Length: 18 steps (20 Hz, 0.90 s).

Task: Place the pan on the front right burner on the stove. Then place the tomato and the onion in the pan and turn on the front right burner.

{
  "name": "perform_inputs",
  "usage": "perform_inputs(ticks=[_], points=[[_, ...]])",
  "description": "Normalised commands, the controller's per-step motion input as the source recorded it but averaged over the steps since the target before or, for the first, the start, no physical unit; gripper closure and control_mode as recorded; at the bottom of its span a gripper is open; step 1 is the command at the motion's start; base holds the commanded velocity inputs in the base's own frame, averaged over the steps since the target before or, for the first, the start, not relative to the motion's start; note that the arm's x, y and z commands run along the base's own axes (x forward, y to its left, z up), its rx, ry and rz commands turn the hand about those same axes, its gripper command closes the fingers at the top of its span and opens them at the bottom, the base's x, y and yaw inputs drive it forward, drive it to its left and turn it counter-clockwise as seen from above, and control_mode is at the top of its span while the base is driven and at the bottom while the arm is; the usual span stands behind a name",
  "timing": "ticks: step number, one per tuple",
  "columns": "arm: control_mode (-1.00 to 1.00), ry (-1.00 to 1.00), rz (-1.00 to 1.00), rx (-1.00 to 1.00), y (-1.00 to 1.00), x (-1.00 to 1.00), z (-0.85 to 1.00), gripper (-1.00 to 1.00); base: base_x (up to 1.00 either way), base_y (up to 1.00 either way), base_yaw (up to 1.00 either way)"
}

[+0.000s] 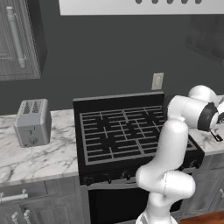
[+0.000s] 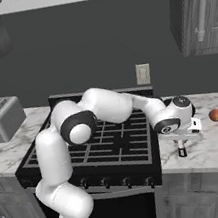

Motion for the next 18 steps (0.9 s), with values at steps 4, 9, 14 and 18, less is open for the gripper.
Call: perform_inputs(ticks=[4, 9, 14, 18], points=[[-1.00, 0.00, 0.02, -0.09, 0.44, -0.38, 0.38, 1.00, 0.00, 0.00, 0.00], [-1.00, 0.00, 0.03, -0.07, 0.38, -0.38, 0.38, 1.00, 0.00, 0.00, 0.00], [-1.00, 0.00, 0.07, -0.01, 0.20, -0.37, 0.35, 1.00, 0.00, 0.00, 0.00], [-1.00, 0.03, 0.10, 0.00, 0.15, -0.33, 0.21, 1.00, 0.00, 0.00, 0.00]])
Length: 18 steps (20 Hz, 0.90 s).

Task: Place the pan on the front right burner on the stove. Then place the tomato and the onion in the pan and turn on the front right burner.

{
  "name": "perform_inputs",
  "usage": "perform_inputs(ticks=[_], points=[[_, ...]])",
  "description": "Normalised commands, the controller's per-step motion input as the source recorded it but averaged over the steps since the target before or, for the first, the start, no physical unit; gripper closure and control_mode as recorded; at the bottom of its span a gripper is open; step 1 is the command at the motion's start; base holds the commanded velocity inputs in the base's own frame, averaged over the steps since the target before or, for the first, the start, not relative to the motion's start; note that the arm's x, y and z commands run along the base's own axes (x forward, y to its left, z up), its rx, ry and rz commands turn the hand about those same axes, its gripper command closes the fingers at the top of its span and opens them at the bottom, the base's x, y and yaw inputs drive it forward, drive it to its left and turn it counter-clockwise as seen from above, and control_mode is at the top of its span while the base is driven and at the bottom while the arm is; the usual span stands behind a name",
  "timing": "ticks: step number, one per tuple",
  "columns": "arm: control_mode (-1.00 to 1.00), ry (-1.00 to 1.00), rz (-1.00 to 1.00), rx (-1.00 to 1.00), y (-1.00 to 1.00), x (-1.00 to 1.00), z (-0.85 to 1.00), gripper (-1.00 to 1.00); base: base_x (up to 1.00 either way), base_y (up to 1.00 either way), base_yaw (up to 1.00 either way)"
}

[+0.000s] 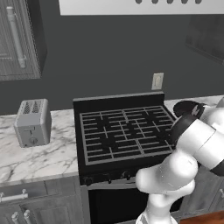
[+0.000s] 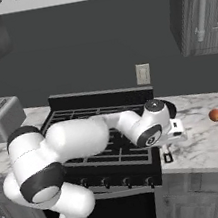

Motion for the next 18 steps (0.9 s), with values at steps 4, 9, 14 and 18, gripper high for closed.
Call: perform_inputs(ticks=[4, 9, 14, 18], points=[[-1.00, 0.09, 0.11, 0.00, 0.15, -0.23, 0.15, 1.00, 0.00, 0.00, 0.00], [-1.00, 0.10, 0.14, 0.00, 0.11, -0.05, 0.18, 1.00, 0.00, 0.00, 0.00], [-1.00, 0.10, 0.16, 0.01, 0.14, -0.01, 0.16, 1.00, 0.00, 0.00, 0.00], [-1.00, 0.07, 0.16, 0.09, 0.13, -0.07, 0.08, 1.00, 0.00, 0.00, 0.00]])
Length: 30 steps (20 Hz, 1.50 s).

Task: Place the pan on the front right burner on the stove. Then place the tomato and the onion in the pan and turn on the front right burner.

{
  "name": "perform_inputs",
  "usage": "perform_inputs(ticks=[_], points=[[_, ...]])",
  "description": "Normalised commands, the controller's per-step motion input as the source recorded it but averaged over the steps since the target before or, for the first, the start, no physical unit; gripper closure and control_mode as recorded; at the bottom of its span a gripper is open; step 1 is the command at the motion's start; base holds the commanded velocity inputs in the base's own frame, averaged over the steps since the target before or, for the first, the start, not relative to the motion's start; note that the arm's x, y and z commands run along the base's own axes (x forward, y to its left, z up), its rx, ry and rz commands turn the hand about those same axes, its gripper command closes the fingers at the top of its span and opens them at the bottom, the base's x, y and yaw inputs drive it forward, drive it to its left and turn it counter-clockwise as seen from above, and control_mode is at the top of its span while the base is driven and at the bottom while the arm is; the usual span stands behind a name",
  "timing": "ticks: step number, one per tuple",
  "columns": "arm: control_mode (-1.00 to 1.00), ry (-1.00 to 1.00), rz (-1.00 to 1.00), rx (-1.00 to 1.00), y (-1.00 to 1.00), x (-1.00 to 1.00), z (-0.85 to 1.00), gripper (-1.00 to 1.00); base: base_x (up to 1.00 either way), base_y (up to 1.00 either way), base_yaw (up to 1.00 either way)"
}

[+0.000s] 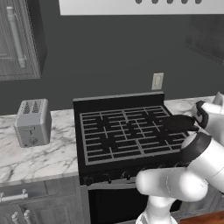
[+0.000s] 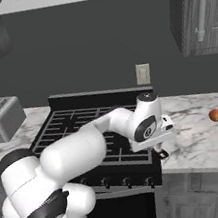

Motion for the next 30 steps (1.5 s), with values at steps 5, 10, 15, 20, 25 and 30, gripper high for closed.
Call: perform_inputs(ticks=[5, 10, 15, 20, 25, 30], points=[[-1.00, 0.05, 0.15, 0.19, 0.08, -0.03, 0.01, 1.00, 0.00, 0.00, 0.00], [-1.00, 0.01, 0.12, 0.24, 0.07, 0.01, 0.00, 1.00, 0.00, 0.00, 0.00], [-1.00, 0.00, 0.10, 0.15, 0.12, 0.12, 0.00, 1.00, 0.00, 0.00, 0.00], [-1.00, -0.05, 0.07, 0.05, 0.24, 0.08, 0.00, 1.00, 0.00, 0.00, 0.00], [-1.00, -0.10, 0.01, -0.01, 0.22, 0.00, -0.09, 1.00, 0.00, 0.00, 0.00], [-1.00, -0.16, 0.00, -0.12, 0.14, 0.00, -0.36, 1.00, 0.00, 0.00, 0.00]])
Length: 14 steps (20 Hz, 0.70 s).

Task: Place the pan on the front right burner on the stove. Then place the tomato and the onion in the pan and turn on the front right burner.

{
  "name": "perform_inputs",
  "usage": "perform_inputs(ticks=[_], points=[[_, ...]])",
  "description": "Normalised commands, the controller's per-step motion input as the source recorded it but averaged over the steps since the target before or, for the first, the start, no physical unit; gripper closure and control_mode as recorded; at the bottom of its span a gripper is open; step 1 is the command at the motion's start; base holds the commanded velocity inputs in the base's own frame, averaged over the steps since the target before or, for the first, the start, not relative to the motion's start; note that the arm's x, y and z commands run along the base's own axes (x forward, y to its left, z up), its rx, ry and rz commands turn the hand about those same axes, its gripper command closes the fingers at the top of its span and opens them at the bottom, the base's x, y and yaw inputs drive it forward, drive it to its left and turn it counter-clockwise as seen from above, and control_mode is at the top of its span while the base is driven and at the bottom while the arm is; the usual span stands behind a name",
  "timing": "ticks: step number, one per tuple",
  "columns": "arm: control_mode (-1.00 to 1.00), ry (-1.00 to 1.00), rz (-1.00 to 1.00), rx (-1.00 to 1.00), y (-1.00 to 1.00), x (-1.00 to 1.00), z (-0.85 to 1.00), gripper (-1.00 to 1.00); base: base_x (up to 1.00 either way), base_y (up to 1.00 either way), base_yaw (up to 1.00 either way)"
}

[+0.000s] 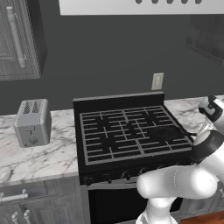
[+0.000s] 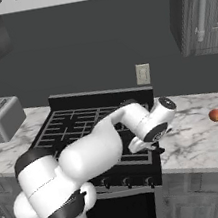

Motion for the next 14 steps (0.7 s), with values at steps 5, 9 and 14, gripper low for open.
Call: perform_inputs(ticks=[5, 9, 14], points=[[-1.00, -0.19, 0.00, -0.15, 0.11, 0.01, -0.54, 1.00, 0.00, 0.00, 0.00], [-1.00, -0.17, 0.00, -0.16, 0.05, 0.05, -0.34, 1.00, 0.00, 0.00, 0.00], [-1.00, -0.09, 0.00, -0.13, 0.00, 0.17, -0.10, 1.00, 0.00, 0.00, 0.00]])
